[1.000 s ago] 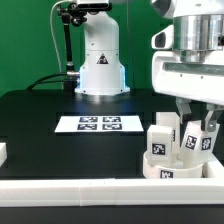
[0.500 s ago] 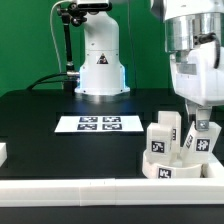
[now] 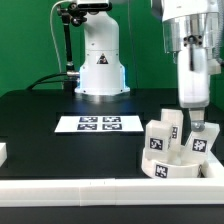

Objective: Assemble stool

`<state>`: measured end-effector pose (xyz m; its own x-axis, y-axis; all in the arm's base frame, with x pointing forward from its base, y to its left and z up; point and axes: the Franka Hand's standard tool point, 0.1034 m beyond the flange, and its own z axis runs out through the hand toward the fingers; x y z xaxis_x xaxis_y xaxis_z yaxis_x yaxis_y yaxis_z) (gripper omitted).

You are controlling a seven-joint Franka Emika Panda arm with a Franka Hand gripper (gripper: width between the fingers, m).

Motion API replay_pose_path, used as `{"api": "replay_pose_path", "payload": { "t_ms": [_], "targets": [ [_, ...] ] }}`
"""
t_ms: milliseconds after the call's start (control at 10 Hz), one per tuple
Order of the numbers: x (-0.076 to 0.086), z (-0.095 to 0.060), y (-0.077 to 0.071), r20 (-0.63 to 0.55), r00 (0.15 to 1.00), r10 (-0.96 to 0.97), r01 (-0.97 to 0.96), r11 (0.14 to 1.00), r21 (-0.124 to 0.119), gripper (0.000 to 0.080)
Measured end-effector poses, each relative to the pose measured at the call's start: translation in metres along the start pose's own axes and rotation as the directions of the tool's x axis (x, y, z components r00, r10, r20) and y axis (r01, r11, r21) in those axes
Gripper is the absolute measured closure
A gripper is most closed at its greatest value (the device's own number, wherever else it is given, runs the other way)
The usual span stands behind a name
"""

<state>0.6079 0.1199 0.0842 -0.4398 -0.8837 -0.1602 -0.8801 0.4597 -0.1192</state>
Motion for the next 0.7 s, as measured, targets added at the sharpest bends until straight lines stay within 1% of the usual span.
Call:
{"api": "replay_pose_path", "payload": {
  "t_ms": [100,200,400,500,700],
  "targets": [
    [-0.0026,-0.0003,0.0033,-0.001,1.000,0.012,-0.012,1.000,0.007,0.0462],
    [-0.0038,-0.0005,0.0054,0.002,1.000,0.029,-0.029,1.000,0.005,0.0462],
    [-0.0036,-0.0004,0.0056,0.015,0.999,0.049,-0.049,0.999,0.011,0.0462],
    [-0.0036,-0.0001,0.0059,0.025,0.996,0.085,-0.085,0.996,0.009,0.0462],
    [-0.0038,0.0000,0.0061,0.028,0.997,0.069,-0.069,0.998,0.008,0.0462]
  ]
}}
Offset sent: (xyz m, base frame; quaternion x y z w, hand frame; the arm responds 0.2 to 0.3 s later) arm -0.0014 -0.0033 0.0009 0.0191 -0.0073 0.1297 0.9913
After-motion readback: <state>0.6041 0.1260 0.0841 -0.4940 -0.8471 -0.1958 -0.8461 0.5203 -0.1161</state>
